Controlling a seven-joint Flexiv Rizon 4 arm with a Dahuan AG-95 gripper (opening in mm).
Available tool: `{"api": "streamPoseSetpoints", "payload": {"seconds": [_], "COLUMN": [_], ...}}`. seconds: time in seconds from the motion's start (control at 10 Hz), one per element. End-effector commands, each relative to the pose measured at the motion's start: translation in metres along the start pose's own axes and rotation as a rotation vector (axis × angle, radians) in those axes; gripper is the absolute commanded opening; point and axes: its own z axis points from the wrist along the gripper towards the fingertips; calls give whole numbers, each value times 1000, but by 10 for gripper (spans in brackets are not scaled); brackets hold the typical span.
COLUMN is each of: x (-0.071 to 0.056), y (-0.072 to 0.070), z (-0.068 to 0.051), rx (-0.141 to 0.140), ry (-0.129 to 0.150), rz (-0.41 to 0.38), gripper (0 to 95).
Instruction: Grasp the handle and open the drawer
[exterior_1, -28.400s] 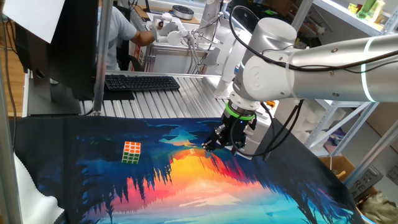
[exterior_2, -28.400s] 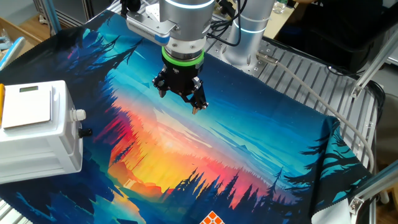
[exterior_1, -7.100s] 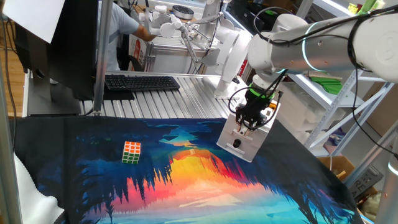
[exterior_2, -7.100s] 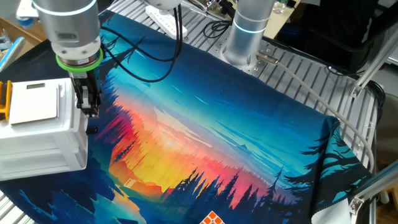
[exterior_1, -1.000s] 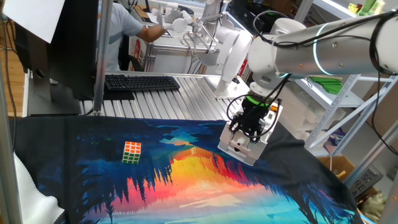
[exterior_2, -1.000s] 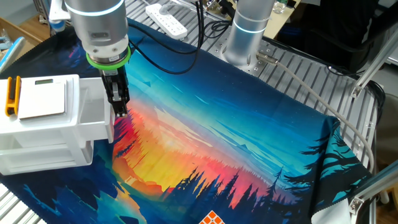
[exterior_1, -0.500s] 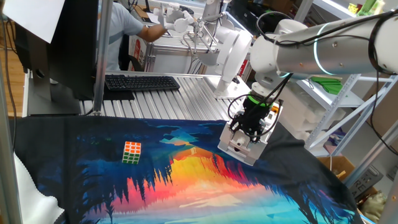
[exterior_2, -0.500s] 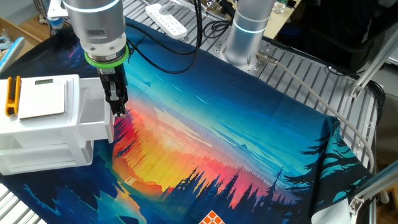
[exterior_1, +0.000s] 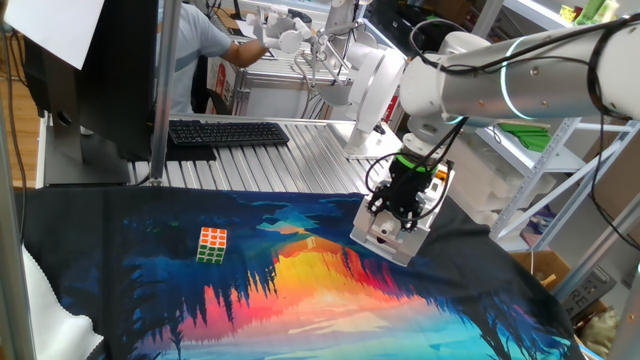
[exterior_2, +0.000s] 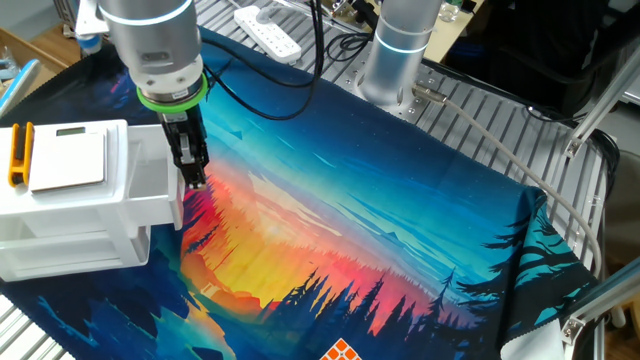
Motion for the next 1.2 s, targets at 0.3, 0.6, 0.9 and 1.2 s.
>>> {"api": "streamPoseSetpoints", "payload": {"seconds": [0.3,0.6,0.9,1.2], "x": [0,-2,-5,-6], "y": [-4,-6,-9,-10], "z": [0,2,3,4], "rx": [-1,4,7,8], "ry": [-14,-21,-25,-26], "rz": [49,32,10,6], "gripper": [570,570,570,380]}}
